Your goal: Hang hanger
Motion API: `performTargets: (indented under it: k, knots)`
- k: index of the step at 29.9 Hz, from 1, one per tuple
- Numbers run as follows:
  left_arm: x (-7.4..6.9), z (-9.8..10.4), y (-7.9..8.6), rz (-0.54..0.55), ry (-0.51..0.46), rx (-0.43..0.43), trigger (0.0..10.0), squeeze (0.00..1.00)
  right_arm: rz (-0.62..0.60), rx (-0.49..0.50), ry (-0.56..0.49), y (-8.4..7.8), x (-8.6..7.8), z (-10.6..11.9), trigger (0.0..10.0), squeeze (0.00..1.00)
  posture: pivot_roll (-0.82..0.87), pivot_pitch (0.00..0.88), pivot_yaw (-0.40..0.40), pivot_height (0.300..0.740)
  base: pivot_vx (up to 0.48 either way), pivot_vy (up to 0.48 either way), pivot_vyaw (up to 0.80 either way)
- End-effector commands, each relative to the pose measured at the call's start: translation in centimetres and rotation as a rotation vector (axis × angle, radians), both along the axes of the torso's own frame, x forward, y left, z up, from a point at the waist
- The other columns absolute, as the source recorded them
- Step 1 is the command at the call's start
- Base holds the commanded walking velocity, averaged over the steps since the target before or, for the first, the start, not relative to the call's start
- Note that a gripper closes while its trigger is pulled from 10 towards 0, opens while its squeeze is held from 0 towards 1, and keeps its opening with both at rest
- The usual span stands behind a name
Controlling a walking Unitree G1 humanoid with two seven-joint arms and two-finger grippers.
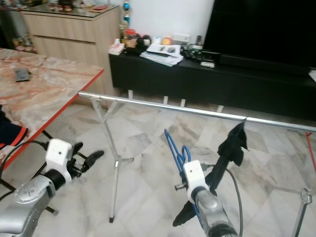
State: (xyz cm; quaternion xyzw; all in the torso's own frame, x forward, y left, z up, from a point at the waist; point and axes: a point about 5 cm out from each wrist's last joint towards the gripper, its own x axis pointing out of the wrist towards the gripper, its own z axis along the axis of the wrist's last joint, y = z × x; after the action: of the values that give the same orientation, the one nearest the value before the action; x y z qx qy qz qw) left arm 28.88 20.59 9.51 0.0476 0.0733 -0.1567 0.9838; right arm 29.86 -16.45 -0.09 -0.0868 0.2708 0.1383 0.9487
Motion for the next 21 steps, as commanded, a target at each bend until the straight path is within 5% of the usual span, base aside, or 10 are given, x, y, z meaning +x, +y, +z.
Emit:
performTargets:
  k: [1,5,12,21]
  knots:
    - [0.4,0.2,-0.6,-0.02,-0.021,0.015,10.0,0.0,0.043,-0.014,0.004,0.1,0.2,0.2,10.0,0.0,0.11,0.035,-0.059,0.74,0.0,0.0,0.0]
    - [0.3,0.3,-1.2,-0.106,-0.032,0.082,10.0,0.0,0.226,-0.046,0.054,1.1,0.2,0.3,10.0,0.0,0.13,0.048,-0.072,0.74,0.0,0.0,0.0]
    - [-1.3,0.4,-1.9,-0.461,0.04,0.207,10.0,0.0,0.755,-0.147,0.094,1.8,0.1,1.8,10.0,0.0,0.13,0.05,-0.107,0.74,0.0,0.0,0.0]
    - [-1.8,1.6,-3.6,-0.76,0.122,0.253,10.0,0.0,1.082,-0.157,0.098,2.3,0.8,4.6,10.0,0.0,0.14,0.041,-0.127,0.74,0.0,0.0,0.0]
